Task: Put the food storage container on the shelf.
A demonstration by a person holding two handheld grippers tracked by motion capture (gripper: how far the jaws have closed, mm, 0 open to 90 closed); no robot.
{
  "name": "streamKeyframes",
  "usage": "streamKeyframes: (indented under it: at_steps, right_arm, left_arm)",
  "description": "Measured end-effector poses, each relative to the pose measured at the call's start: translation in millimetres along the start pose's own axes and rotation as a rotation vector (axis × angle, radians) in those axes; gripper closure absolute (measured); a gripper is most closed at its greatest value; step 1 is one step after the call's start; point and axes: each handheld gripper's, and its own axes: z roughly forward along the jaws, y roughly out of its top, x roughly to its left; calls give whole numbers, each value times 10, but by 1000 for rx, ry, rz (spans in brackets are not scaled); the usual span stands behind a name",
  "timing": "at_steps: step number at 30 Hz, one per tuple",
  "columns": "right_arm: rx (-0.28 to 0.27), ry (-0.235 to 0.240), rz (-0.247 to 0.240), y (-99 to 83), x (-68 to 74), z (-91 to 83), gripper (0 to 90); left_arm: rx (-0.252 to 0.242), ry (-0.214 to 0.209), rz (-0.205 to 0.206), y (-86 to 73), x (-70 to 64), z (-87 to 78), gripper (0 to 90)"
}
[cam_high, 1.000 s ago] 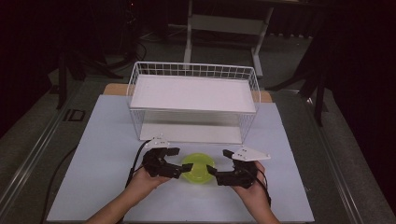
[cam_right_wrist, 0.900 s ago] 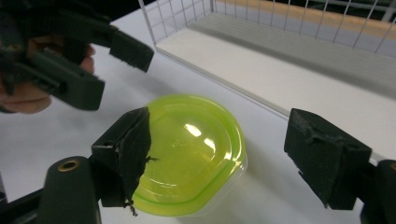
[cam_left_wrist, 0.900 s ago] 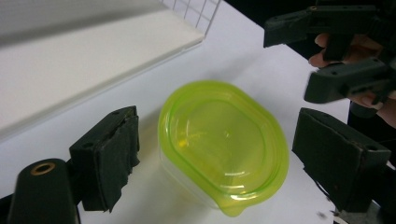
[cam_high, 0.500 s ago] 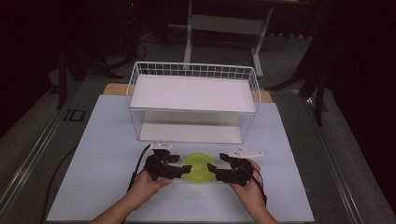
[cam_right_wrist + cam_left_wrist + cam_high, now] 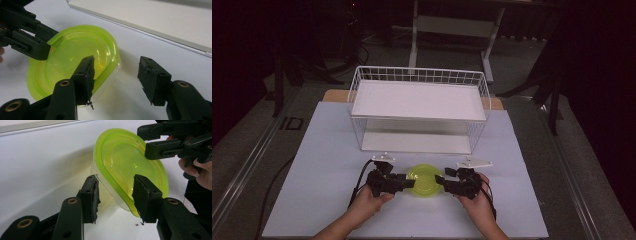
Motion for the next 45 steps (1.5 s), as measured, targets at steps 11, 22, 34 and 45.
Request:
streamKeyframes:
  at_steps: [11, 22, 34, 45]
  right_arm:
    - [25, 31, 7, -9, 22, -56, 556]
    - [36, 83, -14, -54, 157, -185, 697]
    - [29, 94, 7, -68, 229, -247, 762]
    - [16, 69, 40, 16, 212, -300, 799]
  left_arm:
    - [12, -18, -15, -30, -76, -17, 637]
    - [9, -29, -32, -114, -122, -72, 740]
    - [3, -54, -66, -196, -150, -124, 797]
    - [-42, -37, -39, -131, -205, -166, 826]
